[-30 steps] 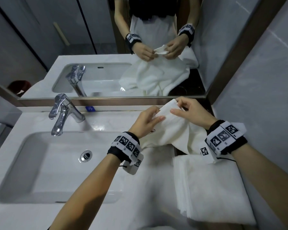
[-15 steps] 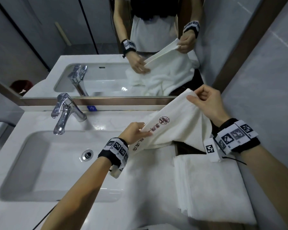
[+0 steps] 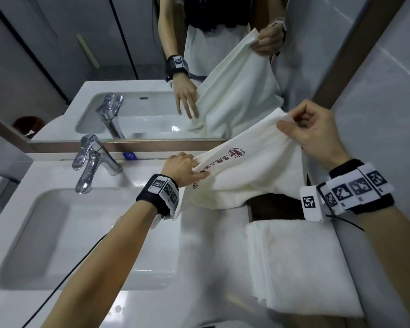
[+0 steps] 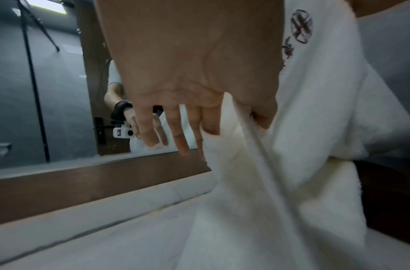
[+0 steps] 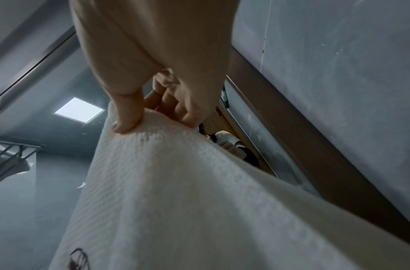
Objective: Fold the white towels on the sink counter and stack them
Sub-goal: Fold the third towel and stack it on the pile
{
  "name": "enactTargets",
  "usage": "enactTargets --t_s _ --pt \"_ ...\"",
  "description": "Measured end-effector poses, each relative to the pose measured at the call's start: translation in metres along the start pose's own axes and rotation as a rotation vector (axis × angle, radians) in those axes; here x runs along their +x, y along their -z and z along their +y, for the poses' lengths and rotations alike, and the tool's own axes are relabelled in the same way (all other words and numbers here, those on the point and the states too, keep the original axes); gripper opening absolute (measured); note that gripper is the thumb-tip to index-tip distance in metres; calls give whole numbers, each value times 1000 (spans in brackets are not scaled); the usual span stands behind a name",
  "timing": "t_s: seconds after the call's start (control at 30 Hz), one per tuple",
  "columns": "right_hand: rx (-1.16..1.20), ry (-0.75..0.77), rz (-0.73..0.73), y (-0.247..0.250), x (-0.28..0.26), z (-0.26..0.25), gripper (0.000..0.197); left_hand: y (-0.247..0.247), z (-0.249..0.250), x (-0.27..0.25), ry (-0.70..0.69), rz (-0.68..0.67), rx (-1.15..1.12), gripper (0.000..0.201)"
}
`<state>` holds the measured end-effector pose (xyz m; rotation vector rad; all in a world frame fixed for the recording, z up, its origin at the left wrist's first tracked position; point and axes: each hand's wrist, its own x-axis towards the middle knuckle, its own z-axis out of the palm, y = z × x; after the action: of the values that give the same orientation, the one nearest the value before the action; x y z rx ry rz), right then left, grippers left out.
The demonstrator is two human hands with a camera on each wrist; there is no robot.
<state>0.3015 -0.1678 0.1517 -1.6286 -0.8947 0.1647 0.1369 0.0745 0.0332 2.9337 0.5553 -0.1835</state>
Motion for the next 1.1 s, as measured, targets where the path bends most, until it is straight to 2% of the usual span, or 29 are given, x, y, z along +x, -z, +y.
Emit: enactTargets --t_s 0.17,0.3,0.43,0.57,0.67,0.77,0.9,1.0,1.1 --pt "41 6 -67 6 -10 -2 18 0 -5 7 61 -141 -50 62" --pt "71 40 -68 10 -12 -7 17 8 -9 13 75 -213 28 71" --pt "93 61 -41 16 -13 -8 16 14 -15 15 77 -212 17 70" --pt "101 39 4 23 -14 -1 16 8 -30 11 125 -127 -140 59" --pt "80 11 85 28 -14 9 22 -5 -37 2 150 -171 -167 58" --pt "69 -23 117 31 -16 15 24 -16 -40 -6 134 -223 -86 56" --pt "68 -82 167 39 -14 21 24 -22 -47 -7 106 -192 -120 49" --pt "31 -166 221 45 -11 33 22 -26 -54 -10 102 -119 -321 35" --pt "2 -272 310 49 -13 49 21 -31 -60 -23 200 -3 -842 7"
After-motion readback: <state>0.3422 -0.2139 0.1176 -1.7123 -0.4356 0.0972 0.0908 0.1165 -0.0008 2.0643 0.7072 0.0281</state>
